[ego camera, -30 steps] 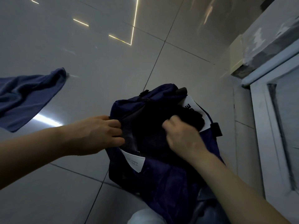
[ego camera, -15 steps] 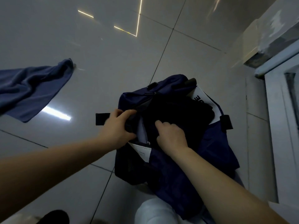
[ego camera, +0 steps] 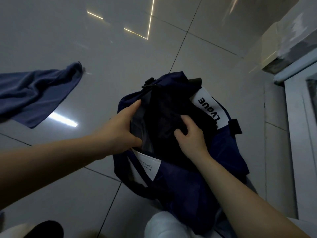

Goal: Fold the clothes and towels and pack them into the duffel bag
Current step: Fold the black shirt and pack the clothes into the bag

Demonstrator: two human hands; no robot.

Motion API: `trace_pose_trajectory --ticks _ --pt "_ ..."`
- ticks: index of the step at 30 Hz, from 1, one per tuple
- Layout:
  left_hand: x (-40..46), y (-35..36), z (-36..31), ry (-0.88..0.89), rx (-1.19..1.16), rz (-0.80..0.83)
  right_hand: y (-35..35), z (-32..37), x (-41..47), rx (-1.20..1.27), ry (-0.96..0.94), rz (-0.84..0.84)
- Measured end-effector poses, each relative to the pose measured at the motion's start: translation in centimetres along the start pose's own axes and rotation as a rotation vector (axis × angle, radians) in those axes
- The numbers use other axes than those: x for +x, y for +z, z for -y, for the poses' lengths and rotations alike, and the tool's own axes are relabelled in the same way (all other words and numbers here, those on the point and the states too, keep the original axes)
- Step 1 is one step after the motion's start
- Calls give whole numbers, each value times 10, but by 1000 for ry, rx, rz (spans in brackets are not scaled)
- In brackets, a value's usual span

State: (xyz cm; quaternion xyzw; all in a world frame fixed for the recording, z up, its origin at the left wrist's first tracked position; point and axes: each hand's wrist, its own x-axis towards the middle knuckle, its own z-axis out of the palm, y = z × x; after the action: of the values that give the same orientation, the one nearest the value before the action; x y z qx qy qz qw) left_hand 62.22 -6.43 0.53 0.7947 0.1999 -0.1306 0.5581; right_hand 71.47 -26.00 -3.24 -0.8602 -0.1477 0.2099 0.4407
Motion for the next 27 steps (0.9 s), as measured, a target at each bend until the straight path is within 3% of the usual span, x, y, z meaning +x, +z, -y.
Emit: trace_pose_trajectory --ticks 4,9,11,14,17,19,21,23,25,27 --pt "-7 -6 7 -25 13 -2 2 -6 1 -667 -98 509" --pt "-13 -10 4 -15 77 -6 15 -1 11 -1134 -315 577" --pt "-14 -11 -1 -7 89 -6 13 -1 19 -1048 -295 584" --pt "-17 -15 -7 -25 57 0 -7 12 26 -346 0 386" --pt "-21 -21 -12 -32 0 -10 -23 18 17 29 -22 335" --pt "-24 -24 -16 -30 3 -11 -13 13 4 -150 -52 465" --pt "-30 -27 -20 -27 36 -8 7 10 -5 -627 -145 676" --pt "-37 -27 -25 -7 78 -6 20 16 -6 -927 -161 826" --pt "-42 -25 -29 27 113 -2 20 27 -2 -869 -137 852" --pt "-40 -22 -31 55 95 6 7 34 2 -679 -171 724"
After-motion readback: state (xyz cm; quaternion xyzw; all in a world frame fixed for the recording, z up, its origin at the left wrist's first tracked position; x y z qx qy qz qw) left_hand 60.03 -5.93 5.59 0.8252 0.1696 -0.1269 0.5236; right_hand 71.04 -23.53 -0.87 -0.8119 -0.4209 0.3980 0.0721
